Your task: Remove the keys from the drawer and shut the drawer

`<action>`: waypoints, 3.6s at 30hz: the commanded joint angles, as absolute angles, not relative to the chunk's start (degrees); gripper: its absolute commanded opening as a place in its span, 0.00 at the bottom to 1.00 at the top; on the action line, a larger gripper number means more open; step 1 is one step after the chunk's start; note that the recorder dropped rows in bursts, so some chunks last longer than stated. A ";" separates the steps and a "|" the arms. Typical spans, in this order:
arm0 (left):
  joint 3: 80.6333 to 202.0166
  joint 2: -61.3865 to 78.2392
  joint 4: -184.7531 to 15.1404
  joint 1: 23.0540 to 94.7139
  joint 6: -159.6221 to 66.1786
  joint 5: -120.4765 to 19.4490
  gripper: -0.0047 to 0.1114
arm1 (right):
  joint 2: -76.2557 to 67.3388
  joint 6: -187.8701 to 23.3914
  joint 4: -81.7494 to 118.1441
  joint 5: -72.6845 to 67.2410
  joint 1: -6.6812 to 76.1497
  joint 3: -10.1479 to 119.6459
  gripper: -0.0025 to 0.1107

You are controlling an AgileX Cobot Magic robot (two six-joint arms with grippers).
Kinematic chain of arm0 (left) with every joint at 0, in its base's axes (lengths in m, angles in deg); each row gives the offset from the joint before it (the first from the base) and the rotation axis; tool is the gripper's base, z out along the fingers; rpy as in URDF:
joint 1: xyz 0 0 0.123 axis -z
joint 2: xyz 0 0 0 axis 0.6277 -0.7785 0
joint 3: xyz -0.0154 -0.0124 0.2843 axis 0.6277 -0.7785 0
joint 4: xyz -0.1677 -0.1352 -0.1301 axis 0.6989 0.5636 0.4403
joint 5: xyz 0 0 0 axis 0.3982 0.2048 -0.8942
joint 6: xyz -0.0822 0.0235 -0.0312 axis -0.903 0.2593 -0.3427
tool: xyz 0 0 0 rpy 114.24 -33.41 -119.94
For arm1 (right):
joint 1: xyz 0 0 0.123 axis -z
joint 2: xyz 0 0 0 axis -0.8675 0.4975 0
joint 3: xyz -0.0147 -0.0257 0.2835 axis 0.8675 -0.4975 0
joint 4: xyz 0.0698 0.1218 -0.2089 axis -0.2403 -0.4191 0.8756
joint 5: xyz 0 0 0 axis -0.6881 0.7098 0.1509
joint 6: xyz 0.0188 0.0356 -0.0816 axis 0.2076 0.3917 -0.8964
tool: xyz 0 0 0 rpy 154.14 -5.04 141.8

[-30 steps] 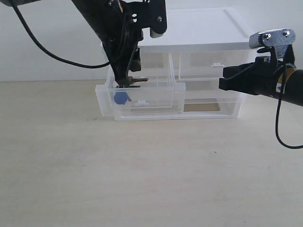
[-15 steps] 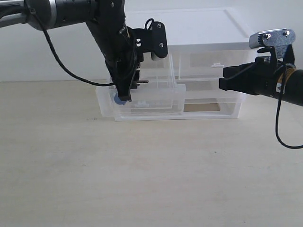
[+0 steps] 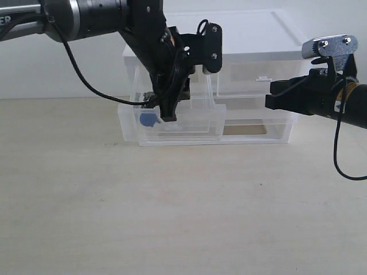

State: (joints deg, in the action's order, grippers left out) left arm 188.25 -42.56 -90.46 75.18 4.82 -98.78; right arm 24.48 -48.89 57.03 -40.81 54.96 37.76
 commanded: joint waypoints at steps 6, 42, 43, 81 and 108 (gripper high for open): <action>188.32 -40.44 -96.46 76.59 -10.03 -93.75 0.08 | 24.38 -48.72 57.17 -40.83 54.91 37.98 0.03; 188.19 -35.56 -97.10 79.37 -26.60 -106.89 0.08 | 24.38 -48.39 57.17 -40.90 54.91 37.98 0.03; 188.19 -33.62 -96.03 79.37 -26.79 -107.92 0.08 | 24.38 -48.39 57.17 -40.90 54.91 37.98 0.03; 87.28 68.29 -88.24 79.37 -48.97 -37.24 0.08 | -7.29 -39.29 67.34 -46.70 54.91 23.38 0.03; 80.63 78.24 -88.74 75.87 -55.78 -41.29 0.08 | -14.01 -36.91 67.34 -47.52 54.91 20.27 0.03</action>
